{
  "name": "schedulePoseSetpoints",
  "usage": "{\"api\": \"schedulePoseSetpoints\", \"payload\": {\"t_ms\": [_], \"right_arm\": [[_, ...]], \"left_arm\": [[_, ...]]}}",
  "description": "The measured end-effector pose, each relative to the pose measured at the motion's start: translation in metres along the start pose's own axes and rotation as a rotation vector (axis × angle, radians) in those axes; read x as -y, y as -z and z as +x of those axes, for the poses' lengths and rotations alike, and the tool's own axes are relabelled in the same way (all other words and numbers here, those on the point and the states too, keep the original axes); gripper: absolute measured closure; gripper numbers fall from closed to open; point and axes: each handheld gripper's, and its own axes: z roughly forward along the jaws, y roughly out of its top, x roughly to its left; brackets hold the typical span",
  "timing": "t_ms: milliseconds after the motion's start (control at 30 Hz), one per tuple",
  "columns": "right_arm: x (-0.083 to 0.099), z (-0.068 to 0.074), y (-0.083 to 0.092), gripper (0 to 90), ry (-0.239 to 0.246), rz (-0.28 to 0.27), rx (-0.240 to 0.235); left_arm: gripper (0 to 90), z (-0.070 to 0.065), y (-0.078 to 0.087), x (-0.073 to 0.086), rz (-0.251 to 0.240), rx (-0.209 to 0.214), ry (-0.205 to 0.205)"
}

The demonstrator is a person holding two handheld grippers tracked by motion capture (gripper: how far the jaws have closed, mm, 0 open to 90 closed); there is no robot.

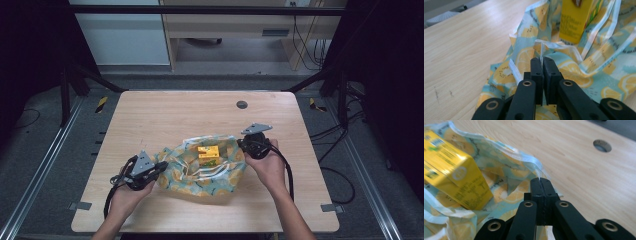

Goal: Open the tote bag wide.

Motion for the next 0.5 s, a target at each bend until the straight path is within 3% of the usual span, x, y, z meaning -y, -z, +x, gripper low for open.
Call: {"api": "schedulePoseSetpoints", "payload": {"t_ms": [167, 500], "right_arm": [[0.012, -0.003, -0.015, 90.0, -0.012, 0.046, 0.0], [0.025, -0.012, -0.029, 90.0, -0.036, 0.091, 0.012]], "left_arm": [[87.3, 0.001, -0.01, 0.008, 0.085, 0.009, -0.005], [88.9, -0.002, -0.016, 0.016, 0.153, 0.035, -0.01]]}}
